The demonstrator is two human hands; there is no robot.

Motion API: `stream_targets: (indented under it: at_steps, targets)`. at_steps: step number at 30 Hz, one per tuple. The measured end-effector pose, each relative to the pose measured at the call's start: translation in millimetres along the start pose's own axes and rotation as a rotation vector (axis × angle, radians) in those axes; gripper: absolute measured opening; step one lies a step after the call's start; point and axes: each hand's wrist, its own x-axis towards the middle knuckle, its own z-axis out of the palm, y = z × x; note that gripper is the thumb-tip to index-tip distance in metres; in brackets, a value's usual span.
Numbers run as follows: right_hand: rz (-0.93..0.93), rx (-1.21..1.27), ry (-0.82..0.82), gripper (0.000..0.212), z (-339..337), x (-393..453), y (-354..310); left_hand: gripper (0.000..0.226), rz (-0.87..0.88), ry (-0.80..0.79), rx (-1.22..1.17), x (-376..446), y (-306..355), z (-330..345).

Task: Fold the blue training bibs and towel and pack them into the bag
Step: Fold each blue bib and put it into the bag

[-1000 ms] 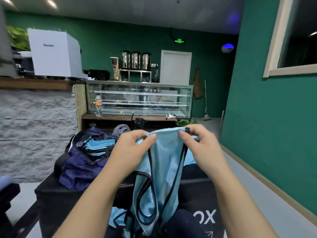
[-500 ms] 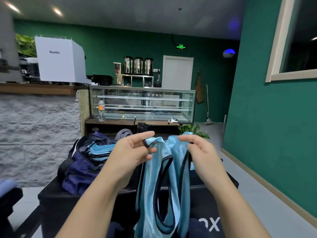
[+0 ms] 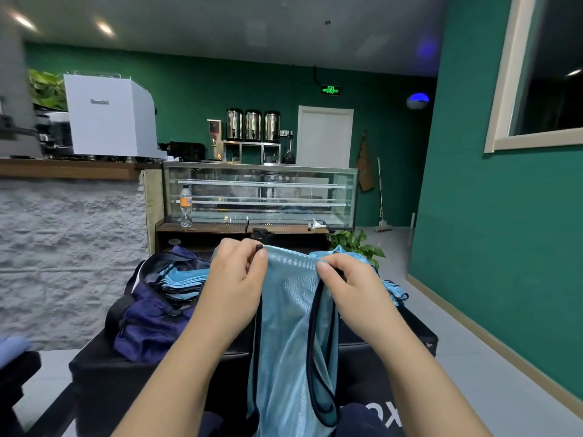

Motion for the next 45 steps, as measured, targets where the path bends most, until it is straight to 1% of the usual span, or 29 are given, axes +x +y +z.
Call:
stream_targets:
  at_steps: [2,4,7,8,10,11,13,15,17,19,21,23,24,26,27,28,29,32,34,36,39,43,45]
  targets:
    - [-0.001,0.022,-0.006,0.024,-1.4,0.7,0.6,0.038,0.013,0.000,-0.012,-0.1,0.1,1.0]
    - [-0.012,0.037,0.000,0.026,-2.6,1.4,1.4,0.041,-0.048,-0.049,-0.140,-1.5,4.2,1.1]
    - [0.002,0.070,0.033,0.025,-5.4,2.8,4.0,0.036,-0.140,-0.174,-0.404,-4.1,9.7,0.1]
    - [0.017,0.085,0.041,0.025,-6.5,3.0,4.9,0.030,-0.160,-0.206,-0.488,-4.2,10.7,-0.5]
    - [0.043,0.101,0.049,0.024,-7.7,2.6,6.8,0.008,-0.202,-0.269,-0.614,-6.2,14.5,-2.6]
    - [0.052,0.110,0.055,0.021,-7.3,2.4,8.0,0.007,-0.219,-0.310,-0.658,-8.5,17.3,-3.6]
    - [0.064,0.138,0.066,0.014,-5.7,1.9,9.9,0.016,-0.198,-0.403,-0.702,-13.0,25.2,-5.2]
    - [0.072,0.156,0.077,0.014,-4.4,1.8,10.2,0.017,-0.143,-0.459,-0.673,-15.8,28.6,-4.6]
    - [0.093,0.159,0.093,0.021,-4.7,2.0,11.4,0.011,-0.090,-0.481,-0.623,-17.4,31.7,-6.3]
    - [0.115,0.178,0.112,0.027,-7.0,1.5,10.2,0.017,-0.082,-0.510,-0.604,-16.7,30.6,-7.3]
    - [0.144,0.234,0.155,0.029,-9.2,1.5,13.5,0.023,-0.074,-0.517,-0.519,-15.8,33.1,-7.0]
    - [0.207,0.288,0.170,0.034,-9.8,2.0,17.6,0.020,-0.002,-0.410,-0.363,-14.2,31.8,-4.1]
    - [0.229,0.311,0.159,0.033,-9.2,2.3,19.1,0.018,0.076,-0.321,-0.236,-12.5,28.8,-2.3]
    - [0.228,0.359,0.121,0.026,-6.6,3.3,20.7,0.009,0.294,-0.149,0.092,-8.5,23.1,-0.4]
    - [0.219,0.384,0.106,0.020,-5.8,3.3,20.3,0.009,0.371,-0.101,0.192,-6.8,19.4,0.4]
    - [0.209,0.413,0.091,0.014,-5.6,2.9,19.0,0.014,0.408,-0.096,0.229,-6.3,17.7,0.3]
    - [0.198,0.437,0.072,0.011,-5.8,2.3,16.7,0.018,0.421,-0.118,0.224,-6.7,17.2,0.8]
    - [0.151,0.500,-0.014,0.011,-6.1,0.0,9.7,0.020,0.416,-0.191,0.212,-8.7,21.8,4.7]
    - [0.117,0.494,-0.076,0.014,-6.3,-2.7,4.1,0.024,0.403,-0.154,0.211,-10.7,21.7,9.3]
    - [0.084,0.462,-0.127,0.018,-6.6,-5.0,0.2,0.032,0.374,-0.107,0.190,-11.6,20.8,11.4]
    - [0.042,0.425,-0.183,0.021,-8.7,-8.1,-5.7,0.032,0.350,-0.046,0.157,-13.0,19.0,10.2]
    - [0.030,0.389,-0.224,0.022,-9.2,-8.7,-6.8,0.031,0.355,-0.026,0.206,-12.6,16.1,10.2]
    - [0.018,0.369,-0.258,0.025,-8.8,-8.9,-8.0,0.031,0.344,-0.042,0.231,-11.2,15.4,9.4]
